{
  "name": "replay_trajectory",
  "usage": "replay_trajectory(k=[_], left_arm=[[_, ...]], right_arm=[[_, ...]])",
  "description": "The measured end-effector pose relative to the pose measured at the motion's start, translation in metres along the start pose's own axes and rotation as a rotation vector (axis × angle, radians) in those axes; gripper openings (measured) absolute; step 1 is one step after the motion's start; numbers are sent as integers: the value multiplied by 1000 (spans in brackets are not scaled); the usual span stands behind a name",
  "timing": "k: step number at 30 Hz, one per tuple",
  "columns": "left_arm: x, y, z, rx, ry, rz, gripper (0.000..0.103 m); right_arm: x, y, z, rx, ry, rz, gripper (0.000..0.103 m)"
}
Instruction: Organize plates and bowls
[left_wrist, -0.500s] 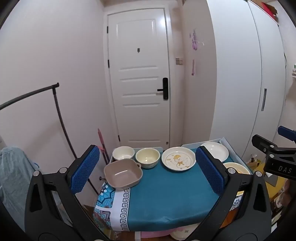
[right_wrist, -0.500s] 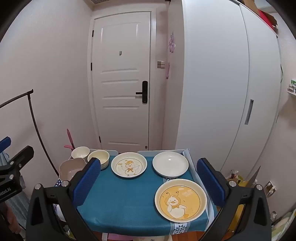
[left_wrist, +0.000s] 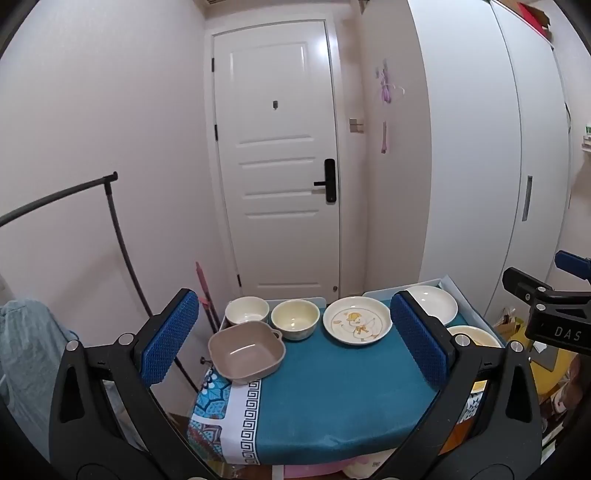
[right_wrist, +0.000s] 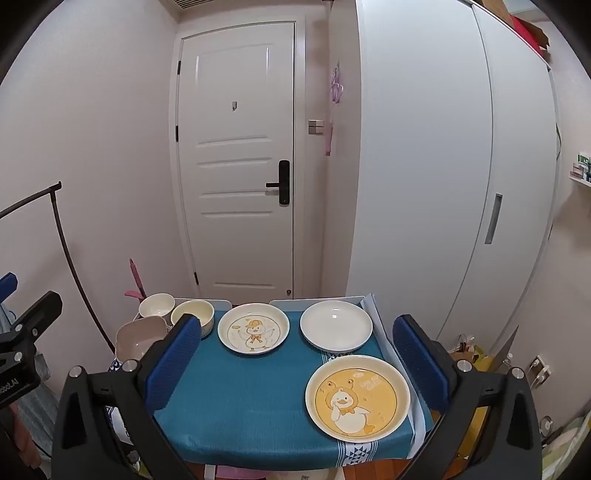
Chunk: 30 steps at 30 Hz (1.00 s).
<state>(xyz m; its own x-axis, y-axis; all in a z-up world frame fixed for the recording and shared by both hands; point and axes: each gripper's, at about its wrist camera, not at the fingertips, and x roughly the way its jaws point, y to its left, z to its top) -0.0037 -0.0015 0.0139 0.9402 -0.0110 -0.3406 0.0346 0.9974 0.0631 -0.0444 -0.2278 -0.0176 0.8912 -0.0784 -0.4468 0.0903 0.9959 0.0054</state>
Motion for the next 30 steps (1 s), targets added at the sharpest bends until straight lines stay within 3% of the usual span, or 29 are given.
replay_trajectory(k=[30], left_arm=[[9,7,-4,-21,-18,52,103]], right_arm=[[9,1,1,-15,4,-1,103]])
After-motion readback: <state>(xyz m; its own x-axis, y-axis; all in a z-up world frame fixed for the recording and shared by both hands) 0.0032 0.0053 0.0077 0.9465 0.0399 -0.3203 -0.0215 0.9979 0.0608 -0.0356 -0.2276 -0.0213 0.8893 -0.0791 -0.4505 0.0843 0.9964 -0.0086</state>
